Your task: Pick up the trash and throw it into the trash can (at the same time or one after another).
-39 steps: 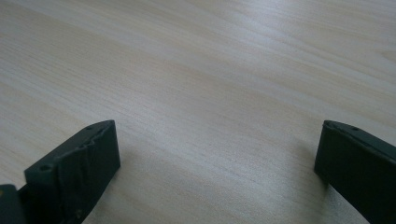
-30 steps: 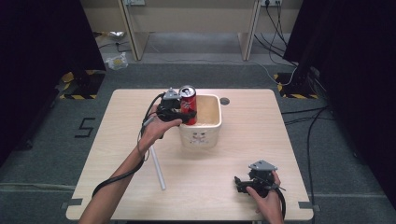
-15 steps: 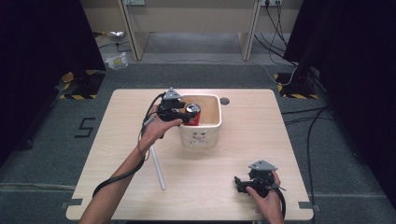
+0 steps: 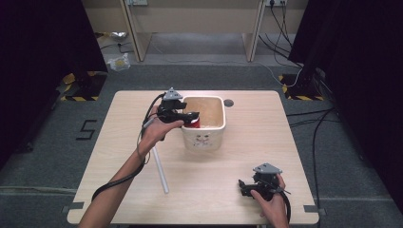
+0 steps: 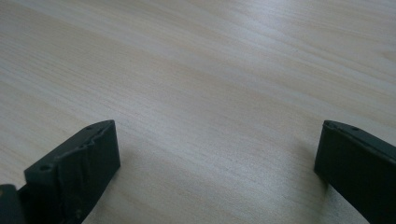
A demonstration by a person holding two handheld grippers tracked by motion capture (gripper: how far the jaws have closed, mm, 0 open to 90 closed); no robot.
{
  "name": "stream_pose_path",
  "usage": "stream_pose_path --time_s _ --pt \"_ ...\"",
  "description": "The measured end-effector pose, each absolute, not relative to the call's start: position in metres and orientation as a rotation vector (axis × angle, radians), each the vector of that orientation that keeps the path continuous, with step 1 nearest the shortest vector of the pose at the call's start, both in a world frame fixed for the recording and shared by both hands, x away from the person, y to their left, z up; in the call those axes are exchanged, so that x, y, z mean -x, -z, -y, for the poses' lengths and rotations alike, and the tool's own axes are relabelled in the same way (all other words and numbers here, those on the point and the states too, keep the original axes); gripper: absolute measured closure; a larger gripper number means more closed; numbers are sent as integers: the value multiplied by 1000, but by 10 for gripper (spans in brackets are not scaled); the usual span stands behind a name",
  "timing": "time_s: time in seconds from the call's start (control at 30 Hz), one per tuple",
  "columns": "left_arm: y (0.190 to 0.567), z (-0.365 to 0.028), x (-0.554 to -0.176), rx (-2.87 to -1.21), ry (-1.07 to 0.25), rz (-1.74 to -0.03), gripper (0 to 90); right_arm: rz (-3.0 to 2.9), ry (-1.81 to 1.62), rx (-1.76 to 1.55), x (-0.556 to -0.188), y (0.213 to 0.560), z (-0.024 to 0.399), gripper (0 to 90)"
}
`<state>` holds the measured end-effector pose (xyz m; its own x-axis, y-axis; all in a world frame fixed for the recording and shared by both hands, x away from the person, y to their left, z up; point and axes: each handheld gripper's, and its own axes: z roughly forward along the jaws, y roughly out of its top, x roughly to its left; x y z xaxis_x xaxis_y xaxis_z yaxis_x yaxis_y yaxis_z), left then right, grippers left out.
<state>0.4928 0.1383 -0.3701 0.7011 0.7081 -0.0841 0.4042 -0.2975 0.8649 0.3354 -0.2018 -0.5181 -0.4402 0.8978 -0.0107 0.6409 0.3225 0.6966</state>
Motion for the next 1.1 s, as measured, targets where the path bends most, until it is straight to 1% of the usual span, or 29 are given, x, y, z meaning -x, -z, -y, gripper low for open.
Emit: stream_pose_path --time_s 0.17,0.47,0.67,1.1 --pt "362 -145 -486 -1911 -370 -866 284 -2197 -883 -1367 -335 518 202 2" --pt "352 -159 -471 -1906 -380 -867 271 -2197 -883 -1367 -335 518 202 2" --pt "354 -169 -462 -1897 -364 -875 260 -2197 -881 -1365 -335 518 202 3" --pt "360 -194 -448 -1877 -380 -890 251 -2197 -881 -1363 -335 518 202 3"
